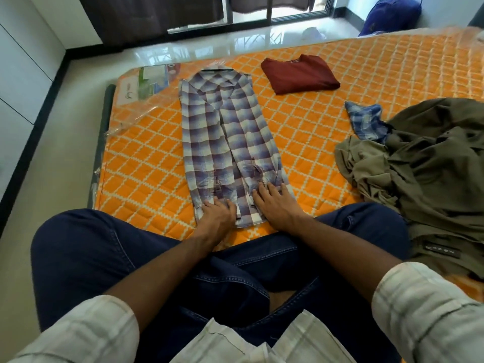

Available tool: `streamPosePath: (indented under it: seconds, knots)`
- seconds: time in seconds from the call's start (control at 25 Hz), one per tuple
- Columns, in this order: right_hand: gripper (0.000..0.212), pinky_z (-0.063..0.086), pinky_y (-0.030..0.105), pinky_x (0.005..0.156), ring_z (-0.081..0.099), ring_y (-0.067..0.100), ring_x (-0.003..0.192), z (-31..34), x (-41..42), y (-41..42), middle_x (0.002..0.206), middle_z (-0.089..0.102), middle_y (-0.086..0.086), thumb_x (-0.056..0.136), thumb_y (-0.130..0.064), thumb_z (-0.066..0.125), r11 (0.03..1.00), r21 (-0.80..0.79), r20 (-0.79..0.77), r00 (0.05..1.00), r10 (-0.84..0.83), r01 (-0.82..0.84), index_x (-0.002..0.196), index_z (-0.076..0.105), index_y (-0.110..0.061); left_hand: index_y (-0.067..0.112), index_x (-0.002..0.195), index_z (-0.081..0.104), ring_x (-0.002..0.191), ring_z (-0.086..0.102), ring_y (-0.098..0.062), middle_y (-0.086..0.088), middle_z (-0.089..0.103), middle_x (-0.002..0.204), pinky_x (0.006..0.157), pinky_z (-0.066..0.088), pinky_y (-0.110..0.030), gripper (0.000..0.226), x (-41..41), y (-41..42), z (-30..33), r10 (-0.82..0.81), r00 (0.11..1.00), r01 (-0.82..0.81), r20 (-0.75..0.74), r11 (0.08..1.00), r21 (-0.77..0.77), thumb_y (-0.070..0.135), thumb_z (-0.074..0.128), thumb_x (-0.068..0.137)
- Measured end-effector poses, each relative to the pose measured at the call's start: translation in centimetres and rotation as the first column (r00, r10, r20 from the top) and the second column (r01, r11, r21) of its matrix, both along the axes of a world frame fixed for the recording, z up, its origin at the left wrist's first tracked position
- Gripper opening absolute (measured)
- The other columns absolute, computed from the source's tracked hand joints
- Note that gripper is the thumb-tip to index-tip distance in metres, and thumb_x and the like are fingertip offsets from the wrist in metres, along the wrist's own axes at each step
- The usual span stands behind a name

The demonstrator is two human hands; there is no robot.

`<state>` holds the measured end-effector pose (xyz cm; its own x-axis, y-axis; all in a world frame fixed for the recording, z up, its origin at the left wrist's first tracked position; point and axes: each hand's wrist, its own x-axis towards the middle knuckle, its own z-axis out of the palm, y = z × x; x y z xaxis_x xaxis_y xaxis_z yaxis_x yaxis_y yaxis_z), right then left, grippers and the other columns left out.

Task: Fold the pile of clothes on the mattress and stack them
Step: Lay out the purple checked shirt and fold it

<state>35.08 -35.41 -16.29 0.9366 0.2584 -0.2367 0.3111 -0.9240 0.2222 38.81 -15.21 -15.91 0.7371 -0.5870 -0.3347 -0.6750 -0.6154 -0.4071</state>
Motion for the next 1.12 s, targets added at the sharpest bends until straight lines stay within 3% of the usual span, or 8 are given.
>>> streamPosePath:
  seconds: [0.12, 0.2, 0.28, 0.44, 0.64, 0.84, 1.0, 1.12]
  knots:
    - [0.055, 0.027, 0.057, 0.117, 0.033, 0.040, 0.143, 0.5, 0.7, -0.4, 0.157, 0.034, 0.016, 0.101, -0.031, 0.046, 0.996, 0.084, 0.045, 0.998, -0.046, 0.042, 0.152, 0.033, -0.014, 0.004, 0.119, 0.052, 0.070, 0.062, -0.021, -0.010, 0.069, 0.094, 0.065, 0.056, -0.036, 0.018, 1.4, -0.3, 1.5, -0.089, 0.995, 0.084, -0.045, 0.992, -0.089, 0.008, 0.041, 0.106]
    - [0.050, 0.035, 0.049, 0.113, 0.046, 0.035, 0.136, 1.6, 1.6, -1.2, 0.150, 0.047, 0.011, 0.098, -0.026, 0.054, 0.967, 0.241, -0.028, 0.997, -0.078, 0.083, 0.147, 0.046, -0.018, 0.008, 0.113, 0.056, 0.075, 0.062, -0.022, -0.006, 0.067, 0.092, 0.067, 0.049, -0.033, 0.015, 3.0, -0.3, 2.9, -0.093, 0.987, 0.070, -0.129, 0.983, -0.172, 0.012, 0.046, 0.103]
    - [0.039, 0.047, 0.036, 0.093, 0.059, 0.034, 0.118, 3.9, 3.4, -2.0, 0.131, 0.063, 0.010, 0.096, -0.017, 0.057, 0.884, 0.421, -0.199, 0.972, -0.127, 0.202, 0.135, 0.060, -0.018, 0.011, 0.109, 0.063, 0.084, 0.062, -0.021, -0.006, 0.067, 0.095, 0.071, 0.048, -0.032, 0.016, 5.5, 0.0, 4.4, -0.063, 0.978, 0.014, -0.198, 0.971, -0.238, 0.017, 0.051, 0.100]
    - [0.026, 0.043, 0.031, 0.081, 0.062, 0.031, 0.105, 6.8, 8.0, -2.7, 0.113, 0.068, 0.014, 0.096, -0.015, 0.063, 0.793, 0.450, -0.486, 0.858, -0.167, 0.410, 0.120, 0.067, -0.007, 0.008, 0.100, 0.063, 0.079, 0.052, -0.023, -0.012, 0.063, 0.098, 0.065, 0.041, -0.033, 0.012, 9.9, 0.2, 6.0, 0.060, 0.906, -0.175, -0.420, 0.955, -0.241, 0.015, 0.053, 0.097]
    - [0.031, 0.040, 0.029, 0.079, 0.062, 0.027, 0.103, 7.2, 8.0, -3.2, 0.116, 0.068, 0.008, 0.095, -0.020, 0.067, 0.837, 0.487, -0.371, 0.927, -0.060, 0.249, 0.125, 0.064, -0.012, 0.011, 0.095, 0.061, 0.076, 0.050, -0.020, -0.012, 0.065, 0.099, 0.059, 0.035, -0.031, 0.007, 10.4, 0.6, 6.2, 0.068, 0.895, -0.196, -0.440, 0.948, -0.252, 0.009, 0.054, 0.094]
    - [0.048, 0.033, 0.030, 0.060, 0.062, 0.030, 0.090, 8.7, 3.6, -2.3, 0.116, 0.068, 0.010, 0.096, -0.002, 0.052, 0.979, 0.123, -0.257, 0.948, 0.190, -0.163, 0.141, 0.052, -0.019, 0.014, 0.111, 0.063, 0.077, 0.058, -0.015, 0.000, 0.059, 0.089, 0.069, 0.054, -0.031, 0.016, 5.3, 0.5, 6.7, -0.123, 0.947, 0.094, -0.297, 0.989, -0.110, 0.018, 0.051, 0.101]
    - [0.042, 0.046, 0.036, 0.076, 0.065, 0.032, 0.107, 8.4, 0.7, -1.4, 0.125, 0.065, 0.011, 0.100, -0.018, 0.054, 0.962, 0.147, -0.409, 0.872, 0.270, -0.229, 0.142, 0.051, -0.018, 0.012, 0.113, 0.063, 0.089, 0.067, -0.024, -0.005, 0.068, 0.100, 0.076, 0.056, -0.038, 0.019, 1.2, 1.9, 6.7, -0.199, 0.903, 0.192, -0.381, 0.980, -0.057, 0.019, 0.056, 0.097]
    - [0.032, 0.040, 0.033, 0.073, 0.063, 0.033, 0.104, 9.2, 2.6, -1.3, 0.116, 0.067, 0.012, 0.097, -0.018, 0.059, 0.973, 0.174, -0.546, 0.808, 0.223, -0.151, 0.128, 0.059, -0.011, 0.015, 0.100, 0.061, 0.074, 0.058, -0.021, 0.001, 0.059, 0.083, 0.072, 0.049, -0.036, 0.010, 2.6, 2.1, 8.1, -0.158, 0.815, 0.126, -0.557, 0.987, -0.095, 0.017, 0.054, 0.094]
